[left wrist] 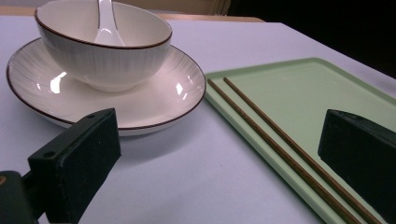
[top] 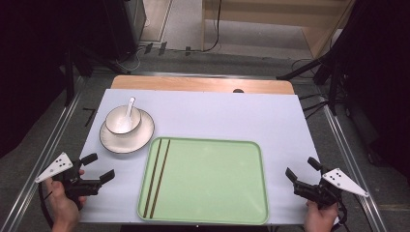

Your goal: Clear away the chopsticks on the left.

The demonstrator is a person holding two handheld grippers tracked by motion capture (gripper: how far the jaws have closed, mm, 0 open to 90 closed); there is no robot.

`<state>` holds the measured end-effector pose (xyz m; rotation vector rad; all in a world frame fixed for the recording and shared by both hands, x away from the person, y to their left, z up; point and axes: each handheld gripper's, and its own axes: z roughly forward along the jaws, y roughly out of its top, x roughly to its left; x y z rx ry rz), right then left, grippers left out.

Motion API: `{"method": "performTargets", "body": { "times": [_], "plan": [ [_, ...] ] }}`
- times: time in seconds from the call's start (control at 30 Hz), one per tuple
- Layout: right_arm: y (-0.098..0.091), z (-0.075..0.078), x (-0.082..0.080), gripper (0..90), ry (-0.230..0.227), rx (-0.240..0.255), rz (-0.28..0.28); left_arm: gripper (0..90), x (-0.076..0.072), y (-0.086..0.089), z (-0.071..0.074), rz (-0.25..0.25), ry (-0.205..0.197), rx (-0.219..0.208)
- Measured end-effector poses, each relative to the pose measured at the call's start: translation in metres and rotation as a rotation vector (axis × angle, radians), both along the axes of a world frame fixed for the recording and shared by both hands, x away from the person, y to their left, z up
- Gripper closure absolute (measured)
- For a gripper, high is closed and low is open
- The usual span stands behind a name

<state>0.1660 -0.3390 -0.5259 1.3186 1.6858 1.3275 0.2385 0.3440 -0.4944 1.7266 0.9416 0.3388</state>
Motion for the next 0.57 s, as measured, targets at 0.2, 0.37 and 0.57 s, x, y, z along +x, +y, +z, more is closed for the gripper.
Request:
{"method": "performTargets", "body": {
  "times": [0.2, 0.37, 0.57],
  "plan": [
    [0.000, 0.000, 0.000, 7.6, -0.002, -0.003, 0.015, 0.0, 0.000, 0.011, -0.002, 0.029, 0.008, -0.018],
    [0.001, -0.001, 0.001, 7.7, 0.002, -0.014, 0.027, 0.0, 0.001, 0.013, -0.003, 0.040, 0.010, -0.020],
    [0.002, -0.001, 0.001, 7.6, 0.007, -0.023, 0.031, 0.0, 0.002, 0.011, -0.004, 0.028, 0.018, -0.009]
  ]
}}
